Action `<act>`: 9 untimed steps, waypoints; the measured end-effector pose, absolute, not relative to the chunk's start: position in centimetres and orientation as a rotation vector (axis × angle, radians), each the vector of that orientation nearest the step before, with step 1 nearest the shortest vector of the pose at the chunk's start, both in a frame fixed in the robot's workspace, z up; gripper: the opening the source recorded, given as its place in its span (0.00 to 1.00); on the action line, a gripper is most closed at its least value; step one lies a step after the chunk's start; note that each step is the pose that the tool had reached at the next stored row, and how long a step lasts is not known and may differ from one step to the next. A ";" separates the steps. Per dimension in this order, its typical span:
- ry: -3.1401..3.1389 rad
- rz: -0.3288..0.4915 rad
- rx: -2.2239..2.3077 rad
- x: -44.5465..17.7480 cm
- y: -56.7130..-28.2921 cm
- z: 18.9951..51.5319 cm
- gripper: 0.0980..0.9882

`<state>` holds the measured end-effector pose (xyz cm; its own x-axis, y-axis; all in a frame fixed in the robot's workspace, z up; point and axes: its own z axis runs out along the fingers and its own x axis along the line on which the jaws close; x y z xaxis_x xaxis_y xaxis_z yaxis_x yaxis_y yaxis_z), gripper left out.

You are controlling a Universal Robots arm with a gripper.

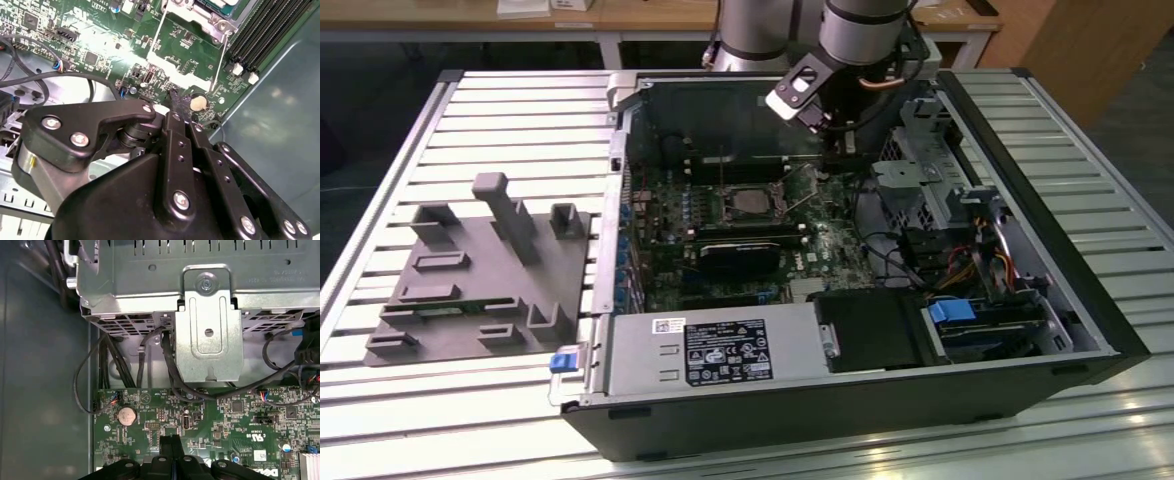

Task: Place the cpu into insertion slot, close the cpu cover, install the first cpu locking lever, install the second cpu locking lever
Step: 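Close the cpu cover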

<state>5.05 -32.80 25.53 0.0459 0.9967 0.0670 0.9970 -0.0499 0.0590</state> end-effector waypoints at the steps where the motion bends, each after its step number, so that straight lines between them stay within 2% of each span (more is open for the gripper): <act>1: -2.161 -0.136 -2.268 5.2 -32.8 25.5 0.01; 9: -2.153 -0.118 -2.265 5.5 -32.8 24.5 0.01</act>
<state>5.47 -32.80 24.51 0.0492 0.9967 0.0648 0.9978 -0.0519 0.0413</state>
